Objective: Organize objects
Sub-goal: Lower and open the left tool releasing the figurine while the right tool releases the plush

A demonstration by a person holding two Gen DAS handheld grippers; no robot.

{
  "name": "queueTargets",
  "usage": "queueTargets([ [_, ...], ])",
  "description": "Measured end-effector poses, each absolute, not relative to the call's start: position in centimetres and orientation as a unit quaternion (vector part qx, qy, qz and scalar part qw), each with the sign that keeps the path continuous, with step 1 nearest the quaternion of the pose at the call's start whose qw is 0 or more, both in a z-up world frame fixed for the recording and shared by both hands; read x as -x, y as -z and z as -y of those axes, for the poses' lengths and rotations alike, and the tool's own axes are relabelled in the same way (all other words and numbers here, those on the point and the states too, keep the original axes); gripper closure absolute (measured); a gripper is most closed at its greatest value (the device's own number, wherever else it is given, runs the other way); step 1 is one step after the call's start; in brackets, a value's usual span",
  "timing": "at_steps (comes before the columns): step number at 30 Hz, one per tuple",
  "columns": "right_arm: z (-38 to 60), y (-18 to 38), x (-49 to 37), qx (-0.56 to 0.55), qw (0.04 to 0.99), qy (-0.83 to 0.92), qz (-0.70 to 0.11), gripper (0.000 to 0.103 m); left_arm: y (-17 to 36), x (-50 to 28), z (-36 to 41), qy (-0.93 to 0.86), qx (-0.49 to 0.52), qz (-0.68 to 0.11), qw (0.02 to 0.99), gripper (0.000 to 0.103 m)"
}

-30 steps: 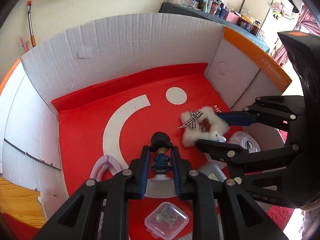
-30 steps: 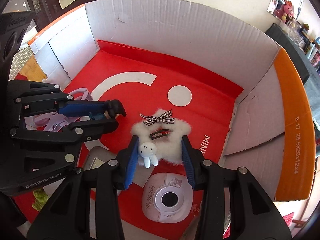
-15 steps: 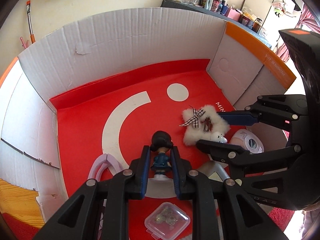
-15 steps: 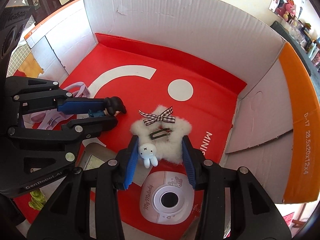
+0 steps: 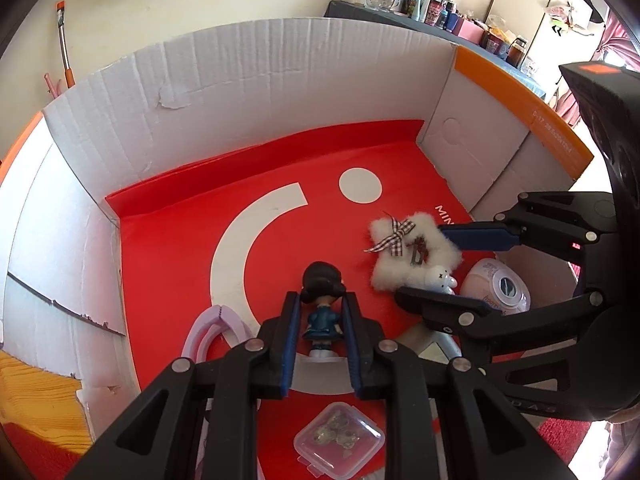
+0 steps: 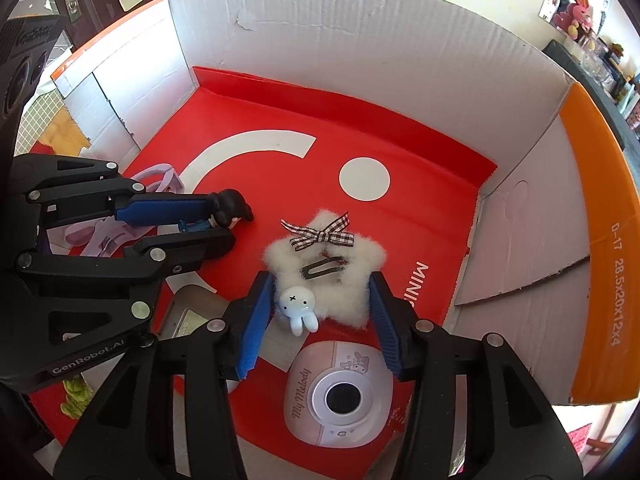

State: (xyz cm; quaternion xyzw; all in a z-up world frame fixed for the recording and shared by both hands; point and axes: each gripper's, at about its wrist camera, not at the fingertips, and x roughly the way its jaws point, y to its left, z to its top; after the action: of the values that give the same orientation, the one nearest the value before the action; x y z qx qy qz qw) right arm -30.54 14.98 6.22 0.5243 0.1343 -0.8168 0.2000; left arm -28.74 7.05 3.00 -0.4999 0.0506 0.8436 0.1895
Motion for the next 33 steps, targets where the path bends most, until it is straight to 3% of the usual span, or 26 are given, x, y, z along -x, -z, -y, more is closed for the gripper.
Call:
queueTargets([
  [33,-15.2,-7.3,29.8,-0.514,0.191,0.826,-0.132,0.055,-5.3,27.3,-5.1,-0.856,0.48,-0.037,0.187,0.071],
])
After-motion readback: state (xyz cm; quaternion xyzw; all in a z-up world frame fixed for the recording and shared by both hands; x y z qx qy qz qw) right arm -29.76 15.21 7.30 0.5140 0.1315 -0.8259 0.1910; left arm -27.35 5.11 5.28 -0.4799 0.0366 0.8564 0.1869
